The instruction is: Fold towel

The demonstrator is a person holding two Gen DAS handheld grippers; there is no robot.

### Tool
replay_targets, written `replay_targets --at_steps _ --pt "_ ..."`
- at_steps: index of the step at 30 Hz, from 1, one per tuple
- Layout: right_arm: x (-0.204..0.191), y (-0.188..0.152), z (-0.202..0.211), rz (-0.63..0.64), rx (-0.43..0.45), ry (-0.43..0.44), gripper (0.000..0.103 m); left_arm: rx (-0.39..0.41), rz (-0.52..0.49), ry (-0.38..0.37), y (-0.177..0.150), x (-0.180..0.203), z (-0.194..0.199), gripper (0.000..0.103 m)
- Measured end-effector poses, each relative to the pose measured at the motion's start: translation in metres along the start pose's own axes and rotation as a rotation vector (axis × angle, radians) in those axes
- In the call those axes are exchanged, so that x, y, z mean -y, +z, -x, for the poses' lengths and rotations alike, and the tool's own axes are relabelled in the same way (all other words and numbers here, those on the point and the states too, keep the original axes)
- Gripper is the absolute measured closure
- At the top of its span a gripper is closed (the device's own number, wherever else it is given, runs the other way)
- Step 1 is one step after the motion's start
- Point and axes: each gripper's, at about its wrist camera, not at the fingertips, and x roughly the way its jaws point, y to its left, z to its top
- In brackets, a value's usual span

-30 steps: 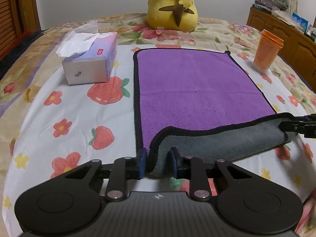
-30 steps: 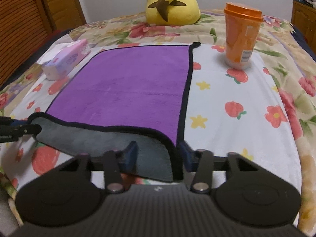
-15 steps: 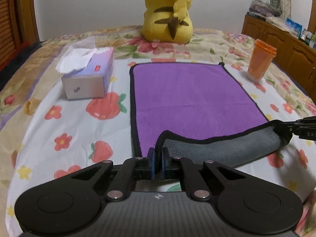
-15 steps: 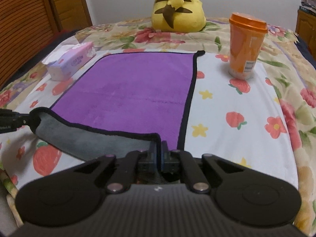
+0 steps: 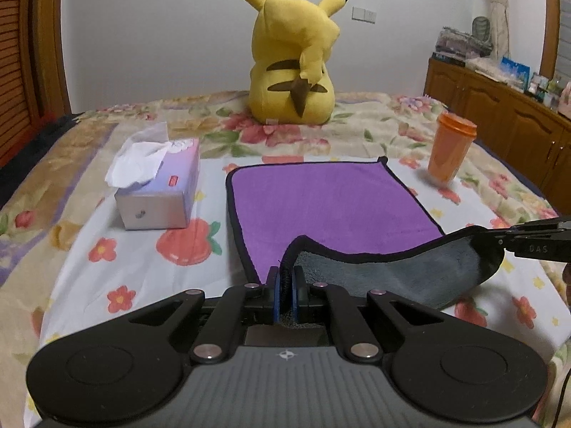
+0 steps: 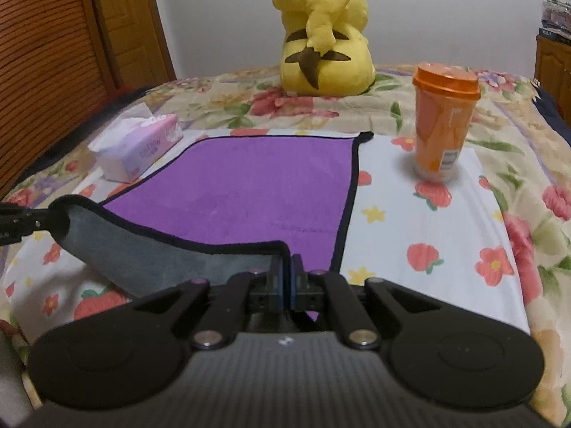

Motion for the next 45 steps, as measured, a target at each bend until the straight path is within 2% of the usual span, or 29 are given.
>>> replay_targets --at_steps 30,45 --pt "0.004 0.016 -0.014 0.055 0.093 0.005 0.099 0.051 -0.01 0.008 0.019 -0.001 -0.012 0.094" --pt "0.012 0.023 -0.034 0.091 0.101 -0.003 0.099 0.036 -0.056 0.019 0.029 -0.003 -0.046 0.095"
